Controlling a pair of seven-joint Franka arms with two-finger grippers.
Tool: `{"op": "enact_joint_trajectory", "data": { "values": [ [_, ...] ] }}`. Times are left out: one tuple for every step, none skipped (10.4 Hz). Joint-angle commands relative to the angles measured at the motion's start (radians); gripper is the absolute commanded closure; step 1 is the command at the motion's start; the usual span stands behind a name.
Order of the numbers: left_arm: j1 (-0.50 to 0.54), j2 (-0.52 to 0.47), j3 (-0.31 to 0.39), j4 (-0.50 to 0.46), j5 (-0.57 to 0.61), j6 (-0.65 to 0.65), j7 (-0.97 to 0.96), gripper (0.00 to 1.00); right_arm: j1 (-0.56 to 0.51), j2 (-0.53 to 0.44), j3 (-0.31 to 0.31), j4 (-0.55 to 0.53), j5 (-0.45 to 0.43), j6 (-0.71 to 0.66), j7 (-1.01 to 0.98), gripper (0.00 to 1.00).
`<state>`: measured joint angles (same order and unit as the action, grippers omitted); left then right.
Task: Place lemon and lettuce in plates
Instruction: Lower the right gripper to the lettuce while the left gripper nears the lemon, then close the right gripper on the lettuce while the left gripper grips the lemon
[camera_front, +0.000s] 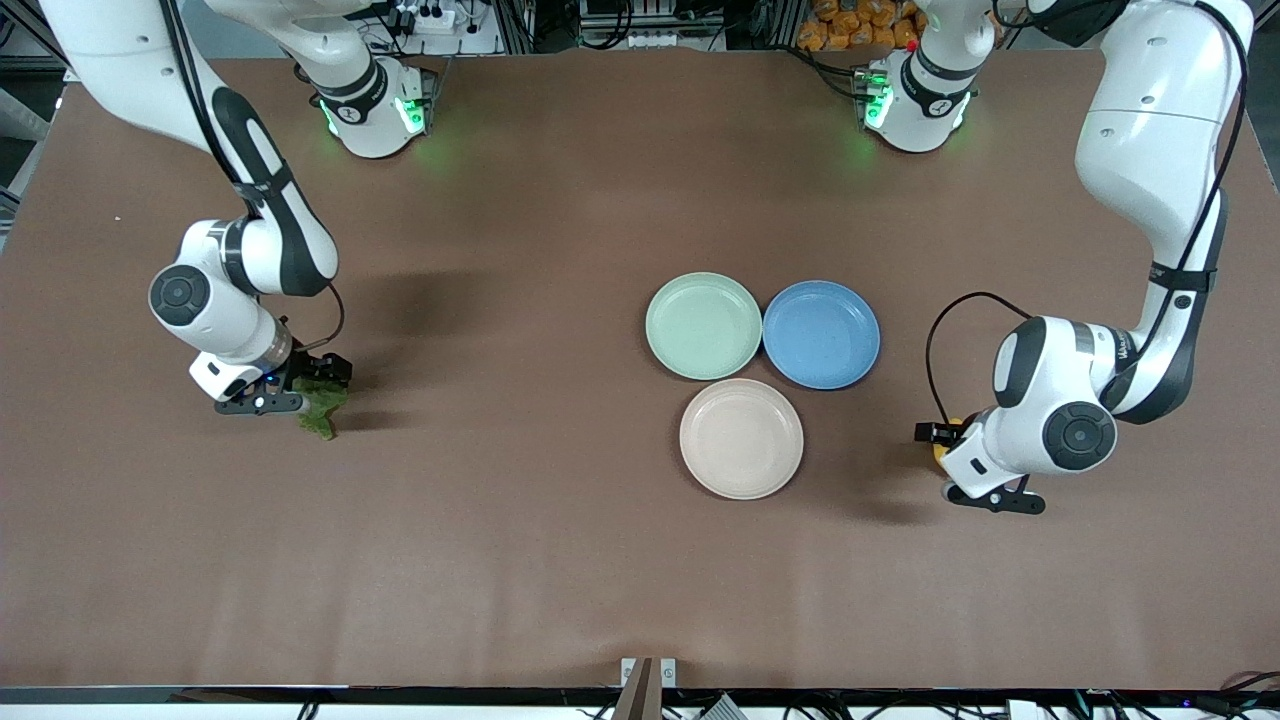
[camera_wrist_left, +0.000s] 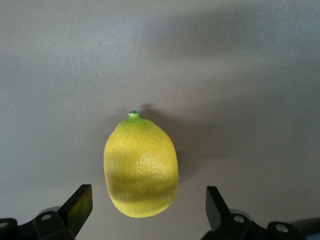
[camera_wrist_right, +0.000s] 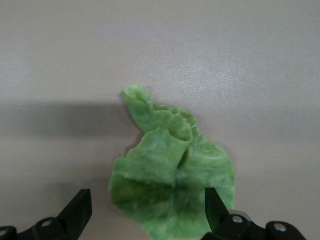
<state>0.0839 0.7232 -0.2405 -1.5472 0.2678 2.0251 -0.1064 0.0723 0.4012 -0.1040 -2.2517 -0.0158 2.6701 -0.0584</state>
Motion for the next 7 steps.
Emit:
{"op": "enact_joint_trajectory", "data": {
  "values": [
    [0.007,0.016,-0.003,-0.004,0.028,0.017,0.02,0.0,-0.02,0.027,0.001,0.004,-0.006,0.036,-0.02,0.09],
    [0.007,0.033,-0.003,0.002,0.051,0.017,0.02,0.0,-0.034,0.039,0.001,0.009,-0.006,0.048,-0.043,0.15],
    [0.007,0.042,-0.005,0.006,0.068,0.018,0.02,0.0,-0.035,0.05,0.001,0.012,-0.003,0.066,-0.053,0.26],
    [0.007,0.048,-0.003,0.007,0.07,0.024,0.023,0.0,-0.038,0.051,0.001,0.021,0.003,0.065,-0.052,0.45],
    [0.008,0.051,-0.003,0.012,0.067,0.027,0.054,0.0,-0.043,0.05,0.0,0.03,0.005,0.056,-0.048,0.7],
    [0.011,0.056,-0.003,0.012,0.056,0.049,0.075,0.0,-0.043,0.05,-0.002,0.037,0.005,0.053,-0.047,0.98],
    [0.011,0.056,-0.003,0.013,0.064,0.053,0.076,0.66,-0.043,0.047,-0.002,0.05,0.005,0.042,-0.046,1.0]
  ]
}}
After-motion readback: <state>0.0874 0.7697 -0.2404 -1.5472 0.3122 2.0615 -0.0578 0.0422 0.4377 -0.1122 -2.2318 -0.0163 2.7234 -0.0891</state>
